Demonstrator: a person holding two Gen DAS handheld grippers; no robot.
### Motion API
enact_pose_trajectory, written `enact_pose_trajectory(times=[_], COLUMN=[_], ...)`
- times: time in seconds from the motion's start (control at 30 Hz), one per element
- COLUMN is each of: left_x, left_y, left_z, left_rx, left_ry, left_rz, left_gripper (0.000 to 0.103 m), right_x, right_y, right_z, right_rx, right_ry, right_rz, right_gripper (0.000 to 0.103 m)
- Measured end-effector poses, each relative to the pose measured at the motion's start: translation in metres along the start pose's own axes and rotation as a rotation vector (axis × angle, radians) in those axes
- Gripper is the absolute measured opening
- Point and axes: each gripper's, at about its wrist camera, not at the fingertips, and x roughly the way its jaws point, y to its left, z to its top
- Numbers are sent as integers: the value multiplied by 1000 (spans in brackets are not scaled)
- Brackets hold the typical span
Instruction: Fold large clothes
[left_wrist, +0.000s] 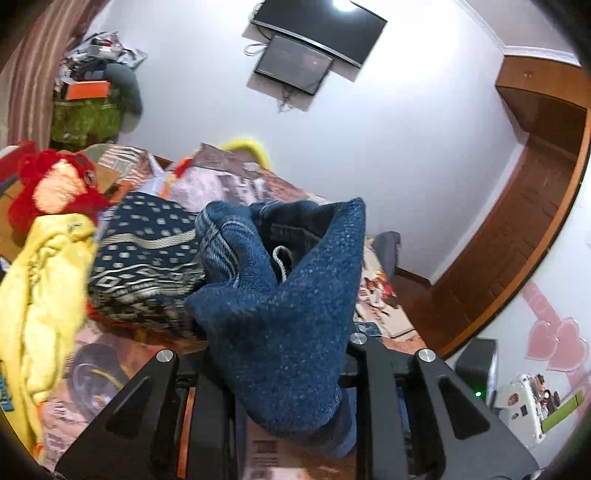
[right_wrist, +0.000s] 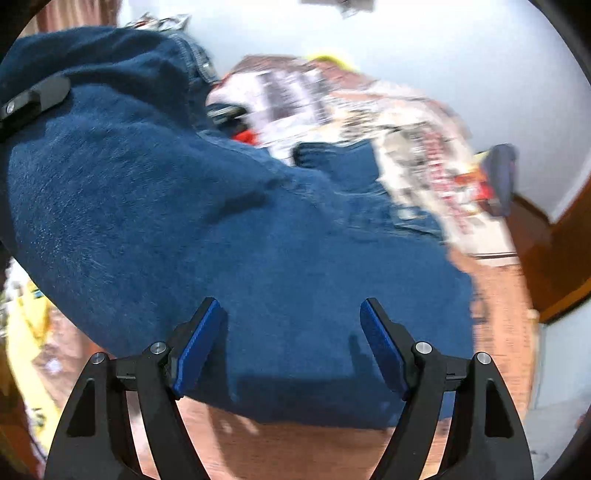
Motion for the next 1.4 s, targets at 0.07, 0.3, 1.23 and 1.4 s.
enact_pose_trajectory(times=[0.07, 0.3, 1.23, 1.4], left_x=[-1, 22, 144, 108], left_y=[4, 14, -214, -203], left_z=[-2, -18, -177, -164], left_rx=[5, 10, 684, 660], left_ry=[12, 86, 537, 553], left_rz=[29, 107, -100, -169], left_gripper=[22, 22, 31, 68], right_x=[17, 63, -69, -91], right_y=[16, 23, -196, -179], right_z=[-2, -14, -158, -147], right_rx=[-17, 58, 342, 320], right_ry=[30, 179, 48, -42], right_rz=[29, 169, -179, -164], right_gripper=[75, 75, 75, 75])
